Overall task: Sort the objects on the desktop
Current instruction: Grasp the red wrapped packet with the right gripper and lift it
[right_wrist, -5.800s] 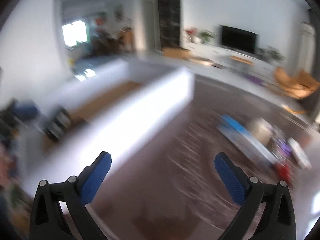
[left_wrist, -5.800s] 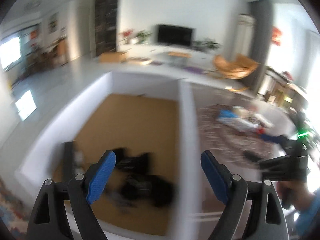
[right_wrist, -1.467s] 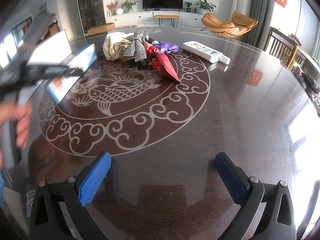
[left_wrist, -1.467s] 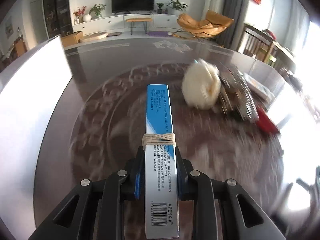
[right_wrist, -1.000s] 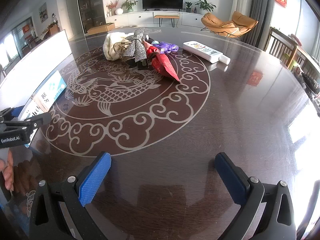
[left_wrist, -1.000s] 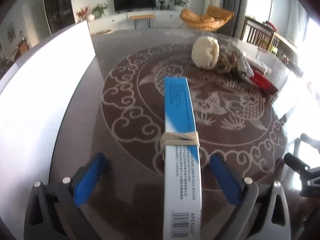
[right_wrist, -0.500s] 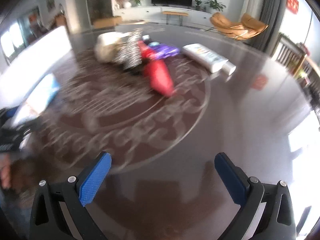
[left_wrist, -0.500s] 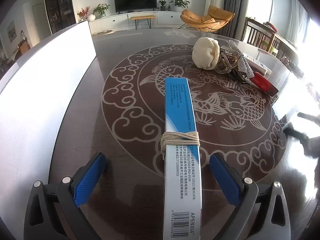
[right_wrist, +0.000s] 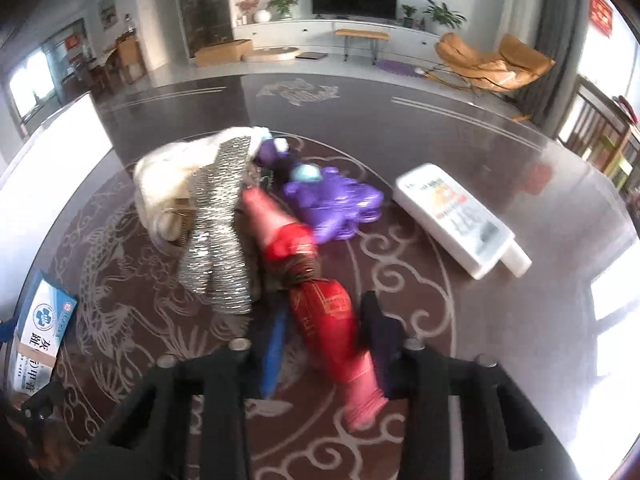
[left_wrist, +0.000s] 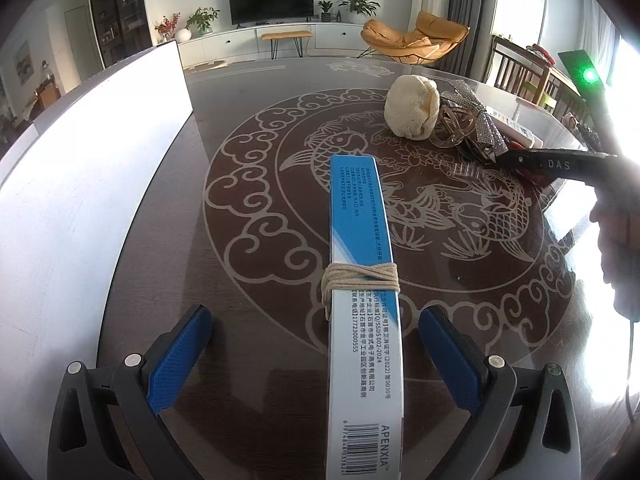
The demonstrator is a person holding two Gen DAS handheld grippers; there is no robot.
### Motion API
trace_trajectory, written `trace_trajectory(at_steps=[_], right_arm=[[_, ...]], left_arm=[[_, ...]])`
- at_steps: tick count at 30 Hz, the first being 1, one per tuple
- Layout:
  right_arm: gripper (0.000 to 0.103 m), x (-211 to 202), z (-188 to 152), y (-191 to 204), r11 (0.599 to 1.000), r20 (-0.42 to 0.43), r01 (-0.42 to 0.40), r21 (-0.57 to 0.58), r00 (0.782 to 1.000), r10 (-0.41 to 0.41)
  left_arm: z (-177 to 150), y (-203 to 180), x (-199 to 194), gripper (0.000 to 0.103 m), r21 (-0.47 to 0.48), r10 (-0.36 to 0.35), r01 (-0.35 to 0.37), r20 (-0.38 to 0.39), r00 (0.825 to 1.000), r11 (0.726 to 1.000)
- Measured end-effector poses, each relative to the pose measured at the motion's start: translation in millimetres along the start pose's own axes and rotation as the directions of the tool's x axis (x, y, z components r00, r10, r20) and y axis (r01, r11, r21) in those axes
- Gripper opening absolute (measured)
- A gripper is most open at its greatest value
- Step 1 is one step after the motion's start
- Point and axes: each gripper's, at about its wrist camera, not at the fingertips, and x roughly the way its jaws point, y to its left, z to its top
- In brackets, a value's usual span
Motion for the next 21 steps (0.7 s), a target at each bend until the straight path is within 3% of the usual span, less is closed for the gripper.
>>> trace_trajectory(at_steps=[4, 10, 12, 13, 15, 18, 21], right_arm=[[0.028, -20, -31, 8, 0.998, 0.019, -0.060, 0.018, 0.998, 0.060], [0.028, -77, -119, 36, 0.983, 0.029, -0.180, 0.026, 0.983, 0.179], [0.038, -91, -139, 47, 0.986, 0.040, -0.167, 0.011, 0.985, 0.166], [0.056, -93, -142, 50, 0.988, 0.045, -0.156, 0.001, 0.987, 0.156], [0.078, -90, -144, 62, 0.992, 0.045, -0.111, -0.057, 0.993, 0.113], [0.084, -85, -143, 74, 0.992, 0.035, -0.060, -0.112, 0.997, 0.064], [0.102, -78, -140, 77, 0.989, 0.008, -0.070, -0.132, 0.997, 0.072]], left_arm=[[-1, 2, -2, 0.103, -0.002, 0.003, -0.003, -0.001, 1.000, 1.000], [0, 3, -2, 0.103, -0.002, 0.003, -0.003, -0.001, 1.000, 1.000], [0, 3, -2, 0.103, -0.002, 0.004, -0.004, -0.001, 1.000, 1.000], [0, 3, -2, 0.103, -0.002, 0.004, -0.004, -0.001, 1.000, 1.000], [0, 2, -2, 0.103, -0.001, 0.007, -0.007, -0.001, 1.000, 1.000], [-1, 3, -3, 0.103, 0.000, 0.006, -0.006, -0.002, 1.000, 1.000], [-1, 3, -3, 0.103, -0.001, 0.007, -0.007, -0.001, 1.000, 1.000]])
